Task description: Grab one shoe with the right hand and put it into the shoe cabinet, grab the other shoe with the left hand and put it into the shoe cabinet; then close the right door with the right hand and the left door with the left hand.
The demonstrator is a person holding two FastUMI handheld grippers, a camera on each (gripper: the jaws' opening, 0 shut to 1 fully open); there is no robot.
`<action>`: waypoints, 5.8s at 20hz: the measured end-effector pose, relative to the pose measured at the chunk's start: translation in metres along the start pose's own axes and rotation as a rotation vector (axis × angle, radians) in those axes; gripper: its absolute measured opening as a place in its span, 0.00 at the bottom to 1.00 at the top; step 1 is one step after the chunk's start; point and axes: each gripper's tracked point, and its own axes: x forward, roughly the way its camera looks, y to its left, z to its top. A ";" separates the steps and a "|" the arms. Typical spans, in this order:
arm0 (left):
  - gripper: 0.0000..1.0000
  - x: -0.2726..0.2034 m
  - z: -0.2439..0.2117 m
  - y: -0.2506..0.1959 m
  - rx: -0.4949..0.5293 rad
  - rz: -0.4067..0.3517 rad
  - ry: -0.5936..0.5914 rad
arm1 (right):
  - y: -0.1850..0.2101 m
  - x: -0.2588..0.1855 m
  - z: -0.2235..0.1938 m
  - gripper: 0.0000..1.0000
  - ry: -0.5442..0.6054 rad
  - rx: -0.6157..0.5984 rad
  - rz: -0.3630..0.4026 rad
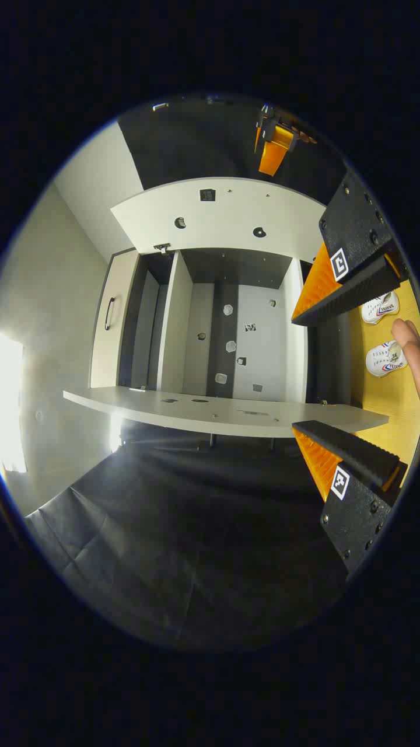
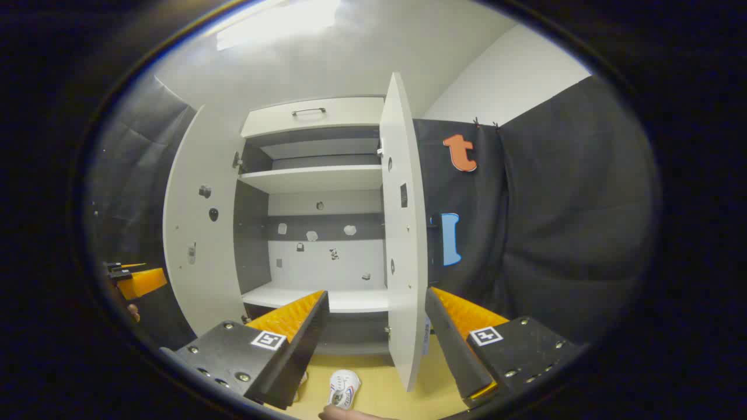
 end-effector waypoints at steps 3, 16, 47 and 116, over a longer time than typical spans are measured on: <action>0.99 0.002 -0.001 -0.002 -0.002 -0.006 0.002 | -0.002 -0.003 0.000 0.98 0.016 -0.006 0.000; 0.99 -0.007 0.000 -0.025 0.019 -0.055 -0.048 | -0.005 -0.014 0.007 0.94 0.010 0.001 0.025; 0.99 -0.018 -0.132 0.047 -0.012 0.030 0.069 | 0.108 0.044 -0.452 0.94 0.663 0.009 0.136; 1.00 0.085 -0.229 -0.001 -0.097 -0.084 0.215 | 0.161 0.430 -0.180 0.11 0.414 -0.341 0.151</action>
